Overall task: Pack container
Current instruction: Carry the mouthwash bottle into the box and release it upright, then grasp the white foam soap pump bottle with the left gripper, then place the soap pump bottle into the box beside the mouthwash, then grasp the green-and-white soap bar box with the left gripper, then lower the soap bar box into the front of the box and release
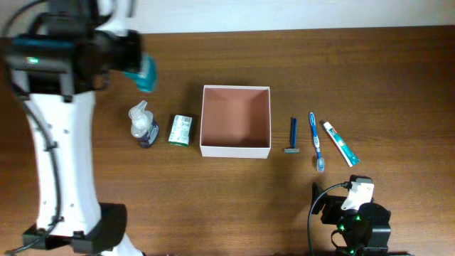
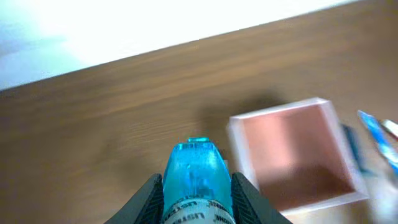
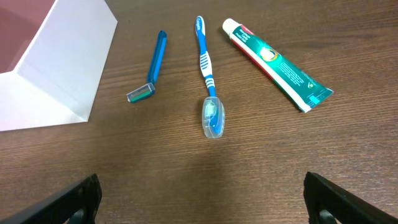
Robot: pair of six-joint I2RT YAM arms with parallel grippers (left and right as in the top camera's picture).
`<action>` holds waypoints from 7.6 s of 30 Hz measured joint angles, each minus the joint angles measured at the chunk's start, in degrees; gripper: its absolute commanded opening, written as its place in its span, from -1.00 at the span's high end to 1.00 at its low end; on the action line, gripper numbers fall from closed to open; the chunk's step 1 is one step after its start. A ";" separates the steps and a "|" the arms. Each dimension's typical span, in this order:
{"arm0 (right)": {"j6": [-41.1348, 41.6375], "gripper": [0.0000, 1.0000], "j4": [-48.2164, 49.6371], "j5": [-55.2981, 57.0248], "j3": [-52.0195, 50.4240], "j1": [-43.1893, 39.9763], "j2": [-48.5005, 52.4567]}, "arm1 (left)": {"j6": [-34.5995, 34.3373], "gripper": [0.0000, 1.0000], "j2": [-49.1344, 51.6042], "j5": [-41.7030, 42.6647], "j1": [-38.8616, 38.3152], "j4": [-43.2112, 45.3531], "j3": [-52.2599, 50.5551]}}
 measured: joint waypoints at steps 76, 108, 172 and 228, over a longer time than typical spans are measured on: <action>0.00 -0.98 0.00 0.00 0.00 0.00 0.00 | 4.35 -0.55 11.15 -0.28 12.07 -0.48 -28.41; -0.04 -0.98 0.02 0.00 0.00 0.00 0.00 | 7.52 0.71 8.85 6.58 10.27 -0.55 -25.00; -0.02 -0.98 0.00 0.00 0.00 0.00 0.00 | -5.79 -0.99 18.53 1.07 -2.99 -12.13 -3.43; 0.00 -0.98 0.00 0.00 0.00 0.00 0.00 | -7.34 0.41 15.63 2.43 -6.69 3.34 -17.00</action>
